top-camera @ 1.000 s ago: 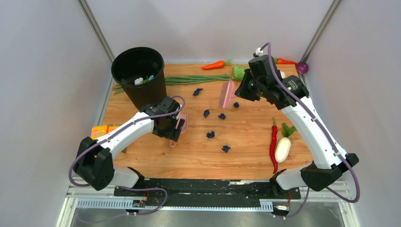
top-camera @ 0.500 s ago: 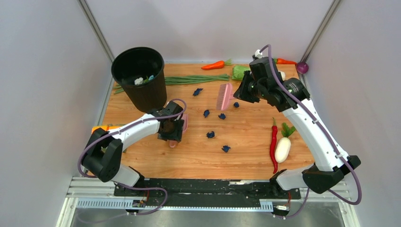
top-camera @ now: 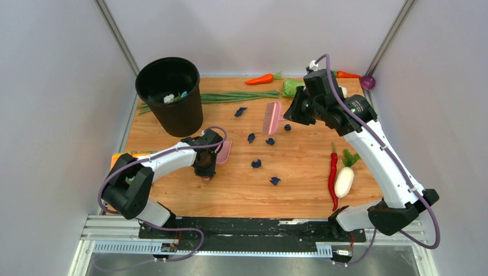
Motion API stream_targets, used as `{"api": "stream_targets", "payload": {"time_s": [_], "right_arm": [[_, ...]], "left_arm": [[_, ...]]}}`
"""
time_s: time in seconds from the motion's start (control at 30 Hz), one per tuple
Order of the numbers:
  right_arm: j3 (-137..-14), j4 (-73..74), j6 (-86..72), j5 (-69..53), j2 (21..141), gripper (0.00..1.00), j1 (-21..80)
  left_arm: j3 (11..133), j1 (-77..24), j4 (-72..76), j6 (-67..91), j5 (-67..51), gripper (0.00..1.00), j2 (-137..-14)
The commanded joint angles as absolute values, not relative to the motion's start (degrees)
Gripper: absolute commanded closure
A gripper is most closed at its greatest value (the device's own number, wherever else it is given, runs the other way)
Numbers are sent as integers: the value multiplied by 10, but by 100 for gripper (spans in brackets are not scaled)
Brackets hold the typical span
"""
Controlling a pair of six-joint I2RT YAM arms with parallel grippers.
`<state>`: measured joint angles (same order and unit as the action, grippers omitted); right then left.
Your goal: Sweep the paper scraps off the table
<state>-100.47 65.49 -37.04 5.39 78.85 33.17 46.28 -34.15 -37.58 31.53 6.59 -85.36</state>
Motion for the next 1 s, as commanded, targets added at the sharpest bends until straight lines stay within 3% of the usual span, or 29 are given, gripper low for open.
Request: {"api": "stream_targets", "payload": {"time_s": [0.0,0.3,0.47,0.6,0.73,0.97], "right_arm": [[-1012,629,-360,43,778,100,328],[-1009,642,-341,37,774,100,327],[-1009,689,-348,60,779,100,327],[-1013,733,-352,80,786,100,327],[-1017,794,-349,92,804,100,328],[-945,806,-369,96,783,100,337]], "left_arm": [[477,-347,-387,303,77,77,-822],[580,-347,-556,251,105,85,-766],[611,-347,-641,220,102,99,-738],[622,-353,-658,218,62,100,-715],[646,-396,-688,194,20,100,-726],[692,-566,-711,171,43,100,-804]]}}
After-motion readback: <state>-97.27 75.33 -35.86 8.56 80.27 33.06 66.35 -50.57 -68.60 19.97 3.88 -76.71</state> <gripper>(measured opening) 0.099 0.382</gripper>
